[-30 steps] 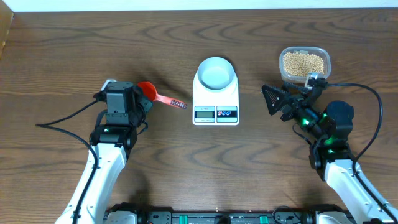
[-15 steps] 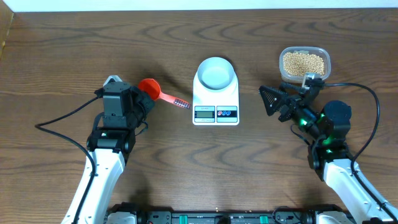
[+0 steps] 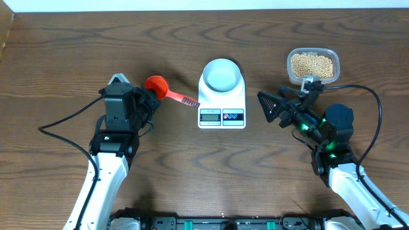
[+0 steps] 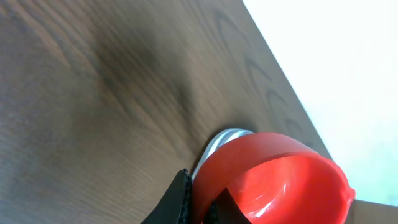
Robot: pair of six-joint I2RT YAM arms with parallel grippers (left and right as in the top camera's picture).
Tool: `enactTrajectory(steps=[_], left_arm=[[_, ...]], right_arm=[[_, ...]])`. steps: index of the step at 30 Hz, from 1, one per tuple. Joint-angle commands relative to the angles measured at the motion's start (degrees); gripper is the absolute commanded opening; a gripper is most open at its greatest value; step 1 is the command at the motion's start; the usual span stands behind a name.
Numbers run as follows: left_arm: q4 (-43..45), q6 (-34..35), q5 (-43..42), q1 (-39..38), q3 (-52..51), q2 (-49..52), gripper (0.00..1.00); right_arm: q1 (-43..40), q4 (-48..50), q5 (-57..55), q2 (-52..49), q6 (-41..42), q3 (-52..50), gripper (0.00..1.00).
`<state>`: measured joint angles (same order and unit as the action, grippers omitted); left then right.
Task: Scoop item into bowl and weigh 50g on scale
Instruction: 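Hand the red scoop handle from left gripper to right gripper above scale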
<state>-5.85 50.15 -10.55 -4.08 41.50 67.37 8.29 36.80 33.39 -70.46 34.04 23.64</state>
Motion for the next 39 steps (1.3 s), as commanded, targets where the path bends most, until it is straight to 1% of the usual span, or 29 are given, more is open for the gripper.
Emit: enactTrajectory(steps=[1,7,13,15,19,24,27,31,35,39], left_arm=[[1.8,1.6,-0.9,-1.8,0.0,-0.4,0.07],[6.7,2.1,-0.8,-6.8,0.0,-0.3,0.07],[13.4,7.7,-0.8,-11.3,0.0,2.0,0.07],[15.5,8.5,-0.8,-12.3,0.0,3.6,0.07],[18.7,10.7,-0.8,-13.8,0.0,7.4,0.07],[23.5,14.9,-1.0,-14.4,0.0,11.3,0.07],[26.8,14.9,-2.4,-14.7,0.0,12.1,0.07],[27.8,14.9,-3.2,-15.8,0.0,12.1,0.07],[27.8,14.8,-3.1,-17.3,0.0,12.4,0.07],[27.9,14.9,-3.1,-17.9,0.0,12.4,0.07]], right_arm=[[1.8,0.2,-0.5,-0.1,-0.9,1.1,0.99],[4.2,0.8,-0.5,-0.1,-0.9,1.1,0.97],[5.2,1.6,-0.4,-0.1,-0.9,1.1,0.95],[5.8,2.2,-0.4,-0.1,-0.9,1.1,0.92],[7.0,3.4,0.5,-0.1,-0.9,1.1,0.88],[7.7,3.6,0.6,-0.1,-0.9,1.1,0.87],[7.8,3.5,0.7,-0.1,-0.9,1.1,0.86],[8.4,3.7,1.1,-0.1,-0.9,1.1,0.83],[9.4,3.8,1.0,-0.1,-1.4,1.1,0.84],[9.6,4.2,0.8,-0.1,-2.0,1.1,0.81]])
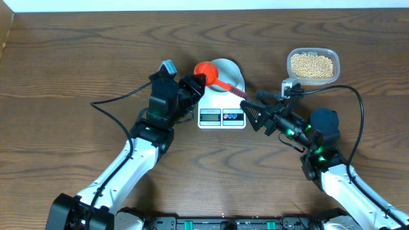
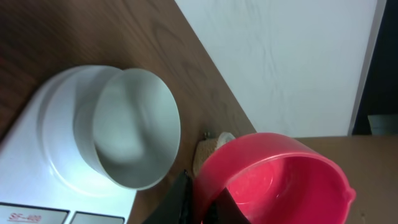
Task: Scoop item into bowl and weigh 50g on scale
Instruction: 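Hand the red scoop handle from left gripper to right gripper above scale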
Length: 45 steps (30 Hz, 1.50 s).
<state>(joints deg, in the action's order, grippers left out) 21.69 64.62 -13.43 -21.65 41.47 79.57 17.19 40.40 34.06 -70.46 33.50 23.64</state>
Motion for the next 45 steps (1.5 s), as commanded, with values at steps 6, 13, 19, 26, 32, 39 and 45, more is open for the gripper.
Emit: enactTrajectory(steps=[6,13,19,26,32,39,45], left_arm=[[0.3,0.4,-0.3,-0.3,0.1,0.2,0.07],[0.3,0.4,-0.3,-1.4,0.1,0.2,0.07],[0.4,0.4,-0.3,-1.6,0.1,0.2,0.07],[0.7,0.4,-1.2,-1.6,0.1,0.2,0.07],[0.7,0.4,-1.6,-2.4,0.1,0.2,0.07],[0.7,0.4,-1.6,-4.6,0.1,0.2,0.07],[0.7,0.4,-2.5,-5.2,0.1,0.2,0.07]], right_arm=[[0.7,0.6,0.1,-0.1,-1.4,1.1,0.78],[0.9,0.6,0.0,-0.1,-1.4,1.1,0.77],[0.9,0.6,-0.1,-0.1,-1.4,1.1,0.75],[0.9,1.3,0.7,-0.1,-1.4,1.1,0.72],[0.9,2.1,1.0,-0.1,-1.4,1.1,0.67],[0.9,2.1,1.1,-0.1,-1.4,1.1,0.62],[0.9,2.5,2.0,-0.1,-1.4,1.1,0.51]])
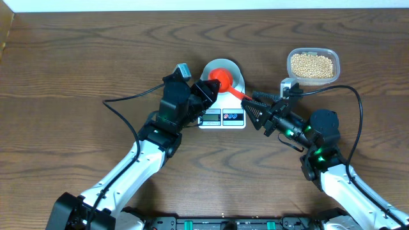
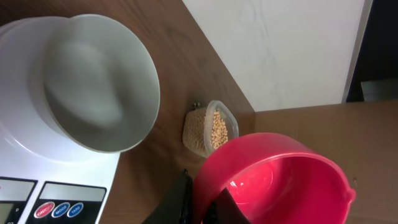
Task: Scoop item into bowl and weigh 50g on scale
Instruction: 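Hand the red scoop handle from left gripper to right gripper above scale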
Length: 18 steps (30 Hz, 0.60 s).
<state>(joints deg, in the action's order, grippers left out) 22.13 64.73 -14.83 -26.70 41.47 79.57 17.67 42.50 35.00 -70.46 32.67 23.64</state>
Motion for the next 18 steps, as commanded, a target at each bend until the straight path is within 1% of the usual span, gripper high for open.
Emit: enactTrajectory(steps=[1,7,11,13,18], left_arm=[[0.3,0.3,-1.4,-0.1,0.1,0.2,0.07],[0.3,0.3,-3.2,-0.1,0.1,0.2,0.07],[0.3,0.3,-4.3,-0.1,0.1,0.2,0.07],[0.3,0.3,-4.7,-0.1,0.1,0.2,0.07],[0.3,0.3,-5.6,-0.1,0.1,0.2,0.07]], right_arm=[[0.4,0.6,1.5,-0.1,-0.6,1.1,0.50],[0.4,0.6,2.3,-0.1,-0.6,1.1,0.36],[0.4,0.6,2.7,-0.1,-0.6,1.1,0.32],[0.4,0.6,3.0,-0.1,-0.6,1.1,0.24],[0.4,0.6,3.1,-0.1,-0.6,1.1,0.20]])
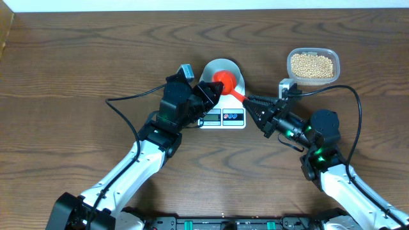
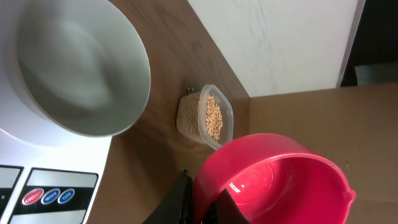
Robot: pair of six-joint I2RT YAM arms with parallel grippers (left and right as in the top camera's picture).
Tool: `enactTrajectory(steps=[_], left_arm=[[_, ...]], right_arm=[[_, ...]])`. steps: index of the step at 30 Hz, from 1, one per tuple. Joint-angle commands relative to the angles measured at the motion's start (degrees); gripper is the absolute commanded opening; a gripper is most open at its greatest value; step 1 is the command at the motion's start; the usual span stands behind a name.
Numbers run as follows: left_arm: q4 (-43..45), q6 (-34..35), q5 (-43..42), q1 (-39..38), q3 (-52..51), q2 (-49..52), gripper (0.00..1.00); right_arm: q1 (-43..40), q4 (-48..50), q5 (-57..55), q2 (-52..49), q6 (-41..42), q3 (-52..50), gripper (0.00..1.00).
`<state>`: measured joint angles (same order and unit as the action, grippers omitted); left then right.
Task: Scoop item into bowl and weigh 50g on scale
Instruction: 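Hand the red scoop handle from left gripper to right gripper above scale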
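My left gripper [image 1: 213, 91] [image 2: 200, 196] is shut on the rim of a red scoop [image 1: 223, 79] [image 2: 280, 180], one finger outside the cup and one inside. The empty scoop hangs over the white bowl [image 1: 208, 69] [image 2: 74, 68], which sits empty on the white scale [image 1: 222, 116] [image 2: 37, 186]. The scoop's handle [image 1: 236, 93] points right, and its end lies at the spread tips of my right gripper [image 1: 250, 107], which is open. A clear tub of yellow grains [image 1: 312, 64] [image 2: 206, 118] stands at the back right.
The scale's display and buttons [image 1: 221, 115] face the front edge between the two arms. Cables trail from both arms over the wooden table [image 1: 77, 57]. A wall and a cardboard surface show beyond the table's far edge in the left wrist view.
My left gripper has carried the scoop slightly further right over the bowl. My right gripper has edged left, so its open tips now sit at the handle's end.
My left gripper first held the red scoop at the table's left, well away from the scale, with the right gripper open near the tub. Then the scoop was at the bowl's left rim, later over the bowl, and the right gripper has closed in on the handle.
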<state>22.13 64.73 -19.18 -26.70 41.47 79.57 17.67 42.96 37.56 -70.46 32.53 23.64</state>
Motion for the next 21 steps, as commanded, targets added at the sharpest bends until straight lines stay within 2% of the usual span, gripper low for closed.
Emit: enactTrajectory(steps=[1,10,18,21], left_arm=[[0.3,0.3,-1.2,-0.1,0.1,0.2,0.07],[0.3,0.3,-1.2,-0.1,0.1,0.2,0.07],[0.0,0.3,-1.2,-0.1,0.1,0.2,0.07],[-0.5,0.3,-1.2,-0.1,0.1,0.2,0.07]], right_arm=[[0.4,0.2,0.5,-0.1,-0.5,1.1,0.19],[0.4,0.2,0.6,-0.1,-0.5,1.1,0.19],[0.4,0.9,0.6,-0.1,-0.5,1.1,0.11],[0.4,1.0,0.8,-0.1,-0.5,1.1,0.05]])
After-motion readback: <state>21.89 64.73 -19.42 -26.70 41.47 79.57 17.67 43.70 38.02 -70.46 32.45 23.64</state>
